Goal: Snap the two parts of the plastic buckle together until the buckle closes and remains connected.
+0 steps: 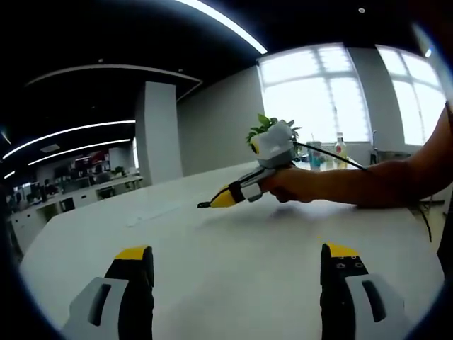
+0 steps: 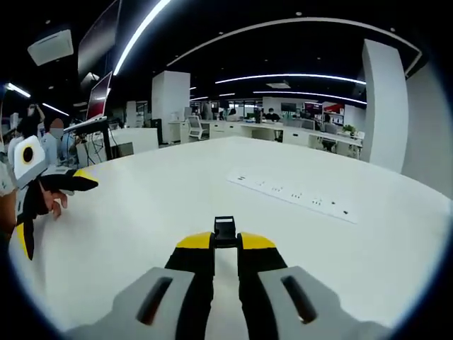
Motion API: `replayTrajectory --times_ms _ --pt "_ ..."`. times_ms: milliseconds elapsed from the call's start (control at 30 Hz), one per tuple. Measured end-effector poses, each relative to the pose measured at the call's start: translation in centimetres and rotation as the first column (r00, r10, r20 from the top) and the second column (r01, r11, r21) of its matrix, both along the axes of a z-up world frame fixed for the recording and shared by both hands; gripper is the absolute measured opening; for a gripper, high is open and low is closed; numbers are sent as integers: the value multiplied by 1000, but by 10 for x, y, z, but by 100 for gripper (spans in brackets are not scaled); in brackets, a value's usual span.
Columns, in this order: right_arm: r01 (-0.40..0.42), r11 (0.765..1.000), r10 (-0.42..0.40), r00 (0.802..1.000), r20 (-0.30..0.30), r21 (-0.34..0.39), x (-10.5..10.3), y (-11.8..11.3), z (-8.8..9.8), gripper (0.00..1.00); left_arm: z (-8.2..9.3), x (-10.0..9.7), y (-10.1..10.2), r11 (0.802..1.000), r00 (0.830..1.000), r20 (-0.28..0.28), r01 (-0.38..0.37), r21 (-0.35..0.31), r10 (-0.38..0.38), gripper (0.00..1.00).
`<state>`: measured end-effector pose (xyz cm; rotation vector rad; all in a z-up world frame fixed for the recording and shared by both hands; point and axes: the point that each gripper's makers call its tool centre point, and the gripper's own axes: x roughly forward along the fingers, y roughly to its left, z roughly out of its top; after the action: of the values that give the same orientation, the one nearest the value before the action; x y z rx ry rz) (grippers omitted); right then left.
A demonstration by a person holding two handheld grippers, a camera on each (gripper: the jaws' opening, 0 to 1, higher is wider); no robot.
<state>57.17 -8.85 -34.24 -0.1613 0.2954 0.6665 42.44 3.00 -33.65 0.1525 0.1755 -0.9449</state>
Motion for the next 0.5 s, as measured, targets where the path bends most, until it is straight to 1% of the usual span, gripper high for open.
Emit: replayTrajectory --times_ms 200,433,500 --pt "3 1000 -3 1000 -7 -1 8 -1 -2 9 -1 -2 -3 1000 1000 2 13 6 -13 99" --pt "11 1000 -11 1000 -5 4 18 -1 0 9 2 -3 -3 1000 1000 7 11 -4 -10 100" --pt "13 1000 -13 1000 -4 5 23 -1 0 9 3 -3 -3 1000 1000 6 8 -10 -8 100"
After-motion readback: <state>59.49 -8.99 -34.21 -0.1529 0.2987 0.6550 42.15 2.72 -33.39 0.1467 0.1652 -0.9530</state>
